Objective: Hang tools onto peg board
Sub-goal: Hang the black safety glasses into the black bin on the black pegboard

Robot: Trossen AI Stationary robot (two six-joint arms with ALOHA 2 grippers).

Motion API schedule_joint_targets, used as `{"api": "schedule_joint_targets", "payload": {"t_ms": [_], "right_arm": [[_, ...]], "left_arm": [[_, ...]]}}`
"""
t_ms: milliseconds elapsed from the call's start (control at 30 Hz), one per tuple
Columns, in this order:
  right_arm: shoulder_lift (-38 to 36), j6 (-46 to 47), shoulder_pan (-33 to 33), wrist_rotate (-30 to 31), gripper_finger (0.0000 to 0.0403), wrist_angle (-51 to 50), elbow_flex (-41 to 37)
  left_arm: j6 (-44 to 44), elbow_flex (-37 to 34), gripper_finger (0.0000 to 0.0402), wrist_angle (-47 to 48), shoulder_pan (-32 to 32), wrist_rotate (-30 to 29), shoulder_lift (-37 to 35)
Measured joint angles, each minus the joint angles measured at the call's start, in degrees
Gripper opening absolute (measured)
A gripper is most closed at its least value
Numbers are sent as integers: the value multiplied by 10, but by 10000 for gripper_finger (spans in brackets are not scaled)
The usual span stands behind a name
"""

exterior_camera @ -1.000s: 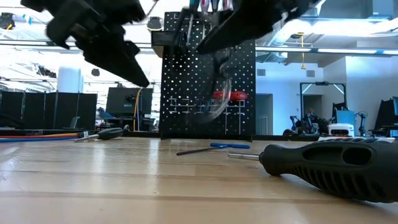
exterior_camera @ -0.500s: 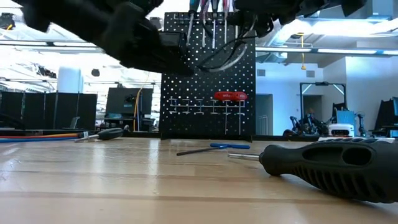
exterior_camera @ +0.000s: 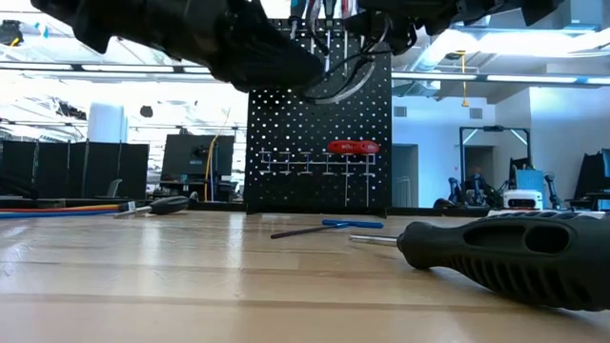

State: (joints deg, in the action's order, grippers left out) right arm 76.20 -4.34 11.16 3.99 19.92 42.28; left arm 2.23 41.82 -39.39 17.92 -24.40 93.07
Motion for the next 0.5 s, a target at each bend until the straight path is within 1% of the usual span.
{"api": "schedule_joint_targets", "payload": {"t_ms": [167, 300, 400, 500], "right_arm": [[0, 3, 0, 5, 210, 7, 0], [0, 4, 0, 8, 211, 19, 0], [0, 8, 0, 11, 212, 20, 0], [0, 14, 0, 11, 218, 17, 0]], "left_arm": [[-4, 0, 132, 6, -8, -10, 0], [-10, 0, 115, 16, -9, -37, 1], [-11, 0, 91, 24, -9, -39, 1], [-12, 0, 56, 24, -7, -42, 1]]}}
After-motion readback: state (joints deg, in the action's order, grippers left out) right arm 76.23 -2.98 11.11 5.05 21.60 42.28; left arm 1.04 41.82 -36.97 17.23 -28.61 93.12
